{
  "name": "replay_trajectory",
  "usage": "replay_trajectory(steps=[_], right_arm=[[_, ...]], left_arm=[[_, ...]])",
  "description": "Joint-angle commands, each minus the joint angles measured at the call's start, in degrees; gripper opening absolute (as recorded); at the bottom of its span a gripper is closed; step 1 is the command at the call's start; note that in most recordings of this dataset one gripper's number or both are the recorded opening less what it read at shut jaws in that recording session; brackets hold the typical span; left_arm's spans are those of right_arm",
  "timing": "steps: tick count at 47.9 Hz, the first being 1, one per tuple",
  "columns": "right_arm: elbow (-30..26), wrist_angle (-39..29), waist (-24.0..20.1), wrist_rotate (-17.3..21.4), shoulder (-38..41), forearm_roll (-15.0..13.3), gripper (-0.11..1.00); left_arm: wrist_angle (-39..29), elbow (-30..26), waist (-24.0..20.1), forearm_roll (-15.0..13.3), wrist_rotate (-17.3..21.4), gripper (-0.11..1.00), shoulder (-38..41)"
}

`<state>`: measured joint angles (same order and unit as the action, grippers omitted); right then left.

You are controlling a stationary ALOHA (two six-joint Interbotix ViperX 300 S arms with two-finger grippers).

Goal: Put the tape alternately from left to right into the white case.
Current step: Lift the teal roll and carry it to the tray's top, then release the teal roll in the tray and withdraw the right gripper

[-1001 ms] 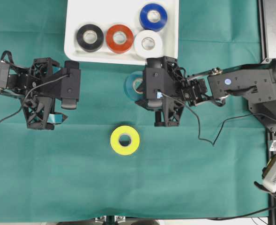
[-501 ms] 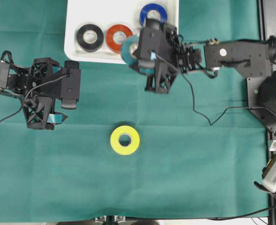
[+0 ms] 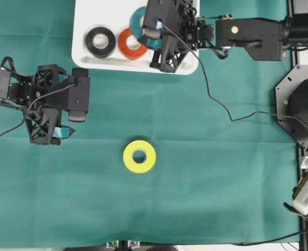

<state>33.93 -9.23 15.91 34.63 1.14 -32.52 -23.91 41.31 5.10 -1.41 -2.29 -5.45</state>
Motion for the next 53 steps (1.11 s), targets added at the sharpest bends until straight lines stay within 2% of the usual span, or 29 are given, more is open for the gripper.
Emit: replay_trajectory(steps=[1, 30, 53], right_arm=[[-2.46, 0.62, 1.23, 0.0, 0.09, -0.26, 0.26], [-4.48, 5.01, 7.12, 0.0, 4.75, -1.32, 0.26], [-4.66, 5.89, 7.47, 0.0, 5.45, -1.41, 0.26]], left_arm=[[0.26, -0.7, 0.26, -0.09, 0.09, 0.54, -0.88], [0.35, -0.7, 0.26, -0.09, 0.09, 0.54, -0.88], [0.26, -0.62, 0.18, -0.09, 0.09, 0.54, -0.88]])
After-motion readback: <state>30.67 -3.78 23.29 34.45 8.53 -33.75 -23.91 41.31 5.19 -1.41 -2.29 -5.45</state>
